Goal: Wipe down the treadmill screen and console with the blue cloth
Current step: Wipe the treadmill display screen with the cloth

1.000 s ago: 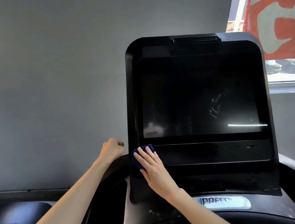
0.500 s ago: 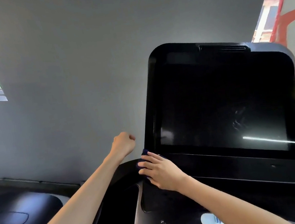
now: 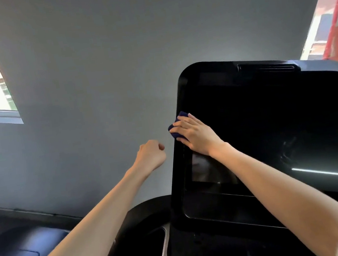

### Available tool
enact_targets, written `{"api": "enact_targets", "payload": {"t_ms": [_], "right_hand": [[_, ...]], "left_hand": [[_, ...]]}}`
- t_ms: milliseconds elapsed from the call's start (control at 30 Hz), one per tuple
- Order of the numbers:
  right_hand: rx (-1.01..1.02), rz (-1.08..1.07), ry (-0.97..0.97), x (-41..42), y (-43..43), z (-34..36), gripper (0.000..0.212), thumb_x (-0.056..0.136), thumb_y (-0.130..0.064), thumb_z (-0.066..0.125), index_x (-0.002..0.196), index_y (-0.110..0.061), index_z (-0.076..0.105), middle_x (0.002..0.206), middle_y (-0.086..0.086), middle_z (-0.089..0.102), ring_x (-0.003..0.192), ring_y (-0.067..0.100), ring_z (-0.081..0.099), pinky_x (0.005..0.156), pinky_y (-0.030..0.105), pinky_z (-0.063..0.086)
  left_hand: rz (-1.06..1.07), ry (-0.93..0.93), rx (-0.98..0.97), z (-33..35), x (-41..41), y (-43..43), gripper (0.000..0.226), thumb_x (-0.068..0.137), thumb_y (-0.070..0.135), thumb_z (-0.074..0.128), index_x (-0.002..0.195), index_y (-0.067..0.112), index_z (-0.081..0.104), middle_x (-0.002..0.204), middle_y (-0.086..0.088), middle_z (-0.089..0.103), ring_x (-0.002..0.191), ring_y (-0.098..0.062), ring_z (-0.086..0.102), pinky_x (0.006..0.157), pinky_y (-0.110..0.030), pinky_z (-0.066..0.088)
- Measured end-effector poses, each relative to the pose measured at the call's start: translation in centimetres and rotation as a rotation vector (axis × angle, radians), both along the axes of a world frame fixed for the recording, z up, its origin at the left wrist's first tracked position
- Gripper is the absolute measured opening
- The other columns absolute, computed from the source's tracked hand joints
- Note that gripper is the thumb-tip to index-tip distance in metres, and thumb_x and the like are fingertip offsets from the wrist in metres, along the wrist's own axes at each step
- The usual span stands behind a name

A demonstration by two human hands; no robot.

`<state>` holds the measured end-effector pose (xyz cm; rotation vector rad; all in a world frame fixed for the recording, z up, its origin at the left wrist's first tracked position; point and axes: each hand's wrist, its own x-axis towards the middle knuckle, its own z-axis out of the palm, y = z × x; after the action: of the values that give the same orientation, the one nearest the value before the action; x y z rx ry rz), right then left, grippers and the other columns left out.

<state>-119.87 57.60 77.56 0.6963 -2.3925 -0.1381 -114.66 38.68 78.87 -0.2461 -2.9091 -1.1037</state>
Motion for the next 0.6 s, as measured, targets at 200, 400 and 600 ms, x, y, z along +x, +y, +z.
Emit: {"api": "enact_targets", "payload": {"t_ms": [200,400,600], "right_hand": [[0.032,-0.193,-0.010,-3.5,0.6,6.7,0.037,0.097,-0.033,0.043,0.134,-0.026,0.046,0.141,-0.006,0.044,0.141,0.015,0.022,0.118,0.040,0.000],[-0.077,-0.386,0.005,-7.0,1.3,12.3,0.039,0.099,-0.034,0.038,0.138,-0.028,0.040,0.142,-0.005,0.041,0.140,0.019,0.023,0.116,0.044,-0.002],[-0.222,-0.659,-0.009,-7.4,2.9,15.7,0.038,0.100,-0.026,0.037,0.135,-0.012,0.041,0.135,0.013,0.047,0.127,0.036,0.041,0.116,0.046,0.007]], "left_hand": [[-0.140,-0.033,-0.141,3.4,-1.3,1.9,0.053,0.086,0.008,0.048,0.138,0.013,0.045,0.143,-0.009,0.045,0.132,-0.024,0.042,0.102,-0.028,0.036],[-0.185,0.032,-0.173,6.6,-2.5,3.1,0.055,0.088,0.010,0.051,0.141,0.011,0.038,0.142,-0.008,0.045,0.131,-0.024,0.042,0.101,-0.028,0.037],[-0.226,0.132,-0.104,7.2,-2.6,5.9,0.058,0.084,0.001,0.046,0.141,0.010,0.038,0.132,-0.012,0.054,0.123,-0.026,0.050,0.091,-0.024,0.041]]}}
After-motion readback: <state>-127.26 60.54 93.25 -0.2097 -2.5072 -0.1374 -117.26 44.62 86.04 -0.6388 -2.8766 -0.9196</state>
